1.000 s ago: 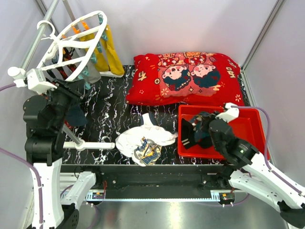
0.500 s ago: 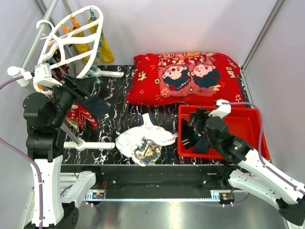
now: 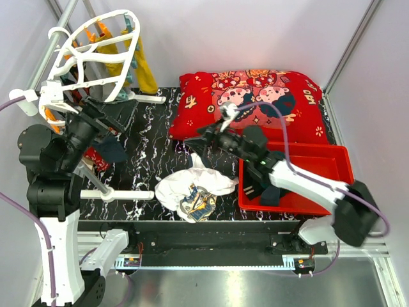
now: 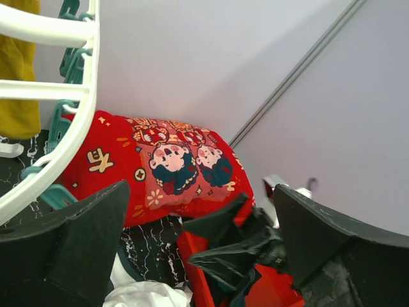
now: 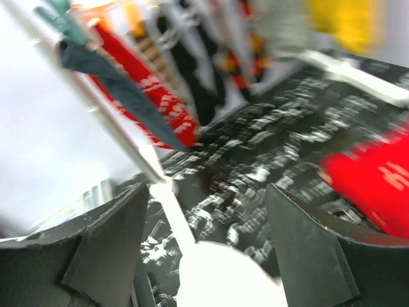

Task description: Remove the socks clipped to the hanger

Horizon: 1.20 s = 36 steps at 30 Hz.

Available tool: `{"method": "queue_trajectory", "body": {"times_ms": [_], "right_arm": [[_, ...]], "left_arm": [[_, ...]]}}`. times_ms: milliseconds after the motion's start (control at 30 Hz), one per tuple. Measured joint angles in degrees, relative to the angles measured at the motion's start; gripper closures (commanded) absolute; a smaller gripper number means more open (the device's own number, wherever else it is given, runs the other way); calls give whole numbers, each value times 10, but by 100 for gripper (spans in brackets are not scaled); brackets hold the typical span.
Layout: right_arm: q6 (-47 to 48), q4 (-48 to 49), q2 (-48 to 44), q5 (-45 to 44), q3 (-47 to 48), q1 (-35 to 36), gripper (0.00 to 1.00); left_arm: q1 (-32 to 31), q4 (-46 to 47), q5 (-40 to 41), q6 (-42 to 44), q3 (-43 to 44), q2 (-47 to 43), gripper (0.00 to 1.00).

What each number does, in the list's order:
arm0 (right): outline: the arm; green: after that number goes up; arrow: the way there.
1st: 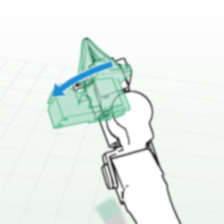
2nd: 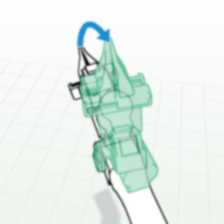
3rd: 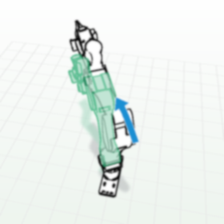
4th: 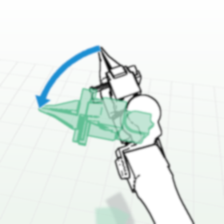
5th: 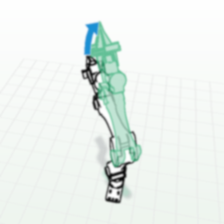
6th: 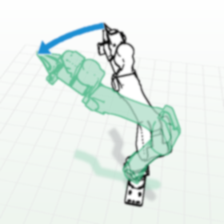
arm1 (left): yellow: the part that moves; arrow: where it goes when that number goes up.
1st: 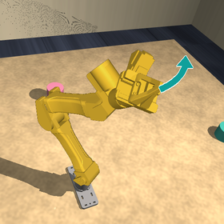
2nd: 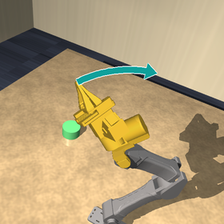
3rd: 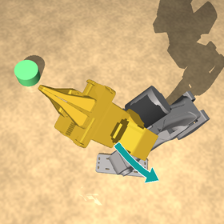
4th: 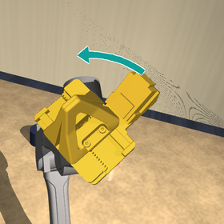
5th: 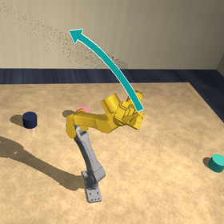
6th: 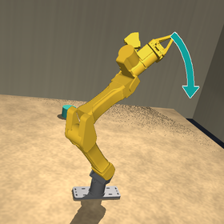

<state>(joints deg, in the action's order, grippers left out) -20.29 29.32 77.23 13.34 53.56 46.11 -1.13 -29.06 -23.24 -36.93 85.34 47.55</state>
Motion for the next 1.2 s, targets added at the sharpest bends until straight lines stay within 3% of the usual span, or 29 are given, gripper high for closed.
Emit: {"method": "queue_trajectory", "body": {"times_ms": [233,633,967,1000,1100,1133,1200], "right_arm": [[17,117,196,97,161,61,15],[16,289,476,113,377,127,15],[6,308,634,112,548,150,17],[5,308,643,112,562,151,19],[5,303,658,111,591,154,46],[5,301,659,111,594,154,62],[5,299,659,107,594,154,72]], "left_arm": [[0,-43,6,26,43,-3,1],[0,-111,44,78,97,-19,1],[0,-146,97,113,94,-65,1],[0,-148,100,115,94,-65,1],[0,-154,110,117,94,-65,1],[0,-155,114,118,93,-66,1],[0,-155,124,121,90,-67,1]]}}
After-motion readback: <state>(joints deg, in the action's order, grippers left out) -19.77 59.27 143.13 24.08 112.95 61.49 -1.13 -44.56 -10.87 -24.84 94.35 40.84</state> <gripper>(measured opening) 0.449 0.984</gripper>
